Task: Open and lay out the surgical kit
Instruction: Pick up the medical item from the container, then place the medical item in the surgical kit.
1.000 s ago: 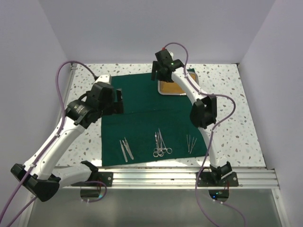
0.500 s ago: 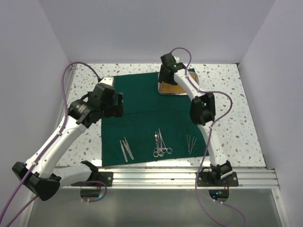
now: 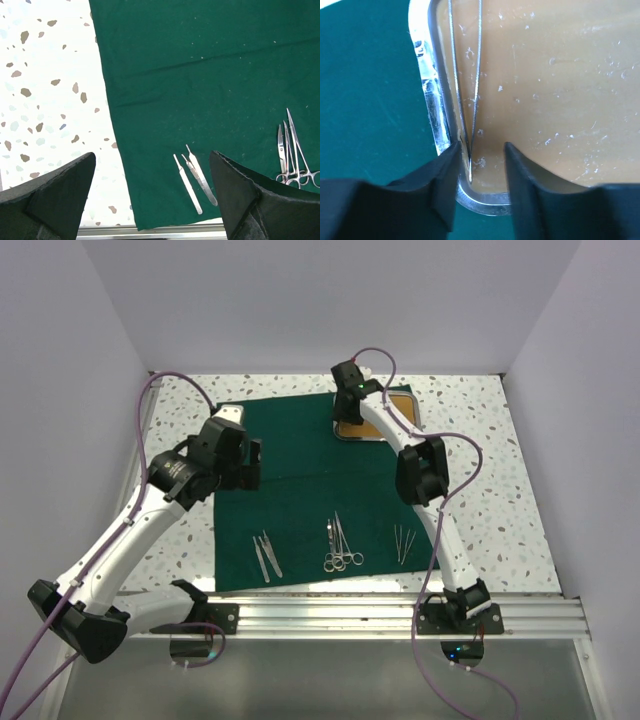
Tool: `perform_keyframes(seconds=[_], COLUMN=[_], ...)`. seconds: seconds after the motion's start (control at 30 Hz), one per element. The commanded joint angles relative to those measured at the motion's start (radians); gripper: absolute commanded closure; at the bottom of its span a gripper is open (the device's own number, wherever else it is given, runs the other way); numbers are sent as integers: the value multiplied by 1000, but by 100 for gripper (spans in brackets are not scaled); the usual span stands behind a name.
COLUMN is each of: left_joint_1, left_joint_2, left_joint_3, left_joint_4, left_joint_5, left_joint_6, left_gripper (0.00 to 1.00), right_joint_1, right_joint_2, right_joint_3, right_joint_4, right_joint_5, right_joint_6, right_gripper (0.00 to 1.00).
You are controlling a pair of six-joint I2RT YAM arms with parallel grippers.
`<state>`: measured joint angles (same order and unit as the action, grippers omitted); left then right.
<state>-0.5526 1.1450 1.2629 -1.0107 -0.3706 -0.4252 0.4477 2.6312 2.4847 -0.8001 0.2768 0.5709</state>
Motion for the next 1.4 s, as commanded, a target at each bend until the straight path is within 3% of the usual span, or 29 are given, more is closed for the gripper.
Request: perform_keyframes(seconds=[0.0,0.1,0.3,0.5,0.77,1.0,1.17,1.2,1.37], left_joint_1=[-9,-17,-32,-46,-53,-53,-52,-52,-53], left_joint_2=[-11,-13,-8,-5,1,25,38,42,41], left_joint_3=[-2,-3,-2,-3,6,42,62,66,66], left_joint_4=[18,15,17,23,18,21,27,34,57], left_joint_5=[-24,-36,-53,-63,-71,-67,-65,-50,-25], left_joint_6=[26,31,37,42,46,36,22,-3,-43], left_gripper=[0,0,0,0,0,0,0,0,0], right_joint_1=[6,8,11,13,14,6,6,5,6], right_joint_2=[38,39,52,56,9,-241,-542,-717,-925], right_joint_3=[20,2,-6,-6,-15,-240,-521,-667,-864], right_joint_4=[-22,-27,-42,-48,-56,-7,58,65,49], right_joint_5=[38,41,45,44,56,104,122,111,61], right_joint_6=[9,12,9,6,-9,-72,-114,-109,-88], right_gripper=[58,67,68,100,100,100,100,100,100])
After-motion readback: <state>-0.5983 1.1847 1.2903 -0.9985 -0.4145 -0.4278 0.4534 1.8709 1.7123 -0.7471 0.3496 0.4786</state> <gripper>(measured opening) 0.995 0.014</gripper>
